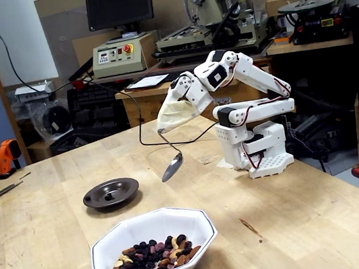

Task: Use spoon to transfer food from the white bowl to brown plate

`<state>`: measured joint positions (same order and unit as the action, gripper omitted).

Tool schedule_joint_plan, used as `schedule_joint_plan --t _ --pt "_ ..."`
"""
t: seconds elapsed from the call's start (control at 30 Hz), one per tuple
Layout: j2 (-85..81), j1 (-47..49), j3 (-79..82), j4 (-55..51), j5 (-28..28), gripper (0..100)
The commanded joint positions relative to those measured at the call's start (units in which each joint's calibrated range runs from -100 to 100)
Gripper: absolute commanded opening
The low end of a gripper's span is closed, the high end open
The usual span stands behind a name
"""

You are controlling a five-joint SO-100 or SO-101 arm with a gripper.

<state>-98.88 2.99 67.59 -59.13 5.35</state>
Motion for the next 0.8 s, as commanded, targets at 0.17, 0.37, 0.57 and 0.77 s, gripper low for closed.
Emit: schedule_joint_plan --t 0.17,0.37,0.57,0.77 --pt "0.3 -0.2 3.0 -0.1 -0.2 4" --pt "0.5 -0.2 8.5 0.1 -0.2 4" --pt "0.7 -0.2 8.6 0.2 -0.2 4" --pt "0.7 -0.2 8.6 0.1 -0.2 4"
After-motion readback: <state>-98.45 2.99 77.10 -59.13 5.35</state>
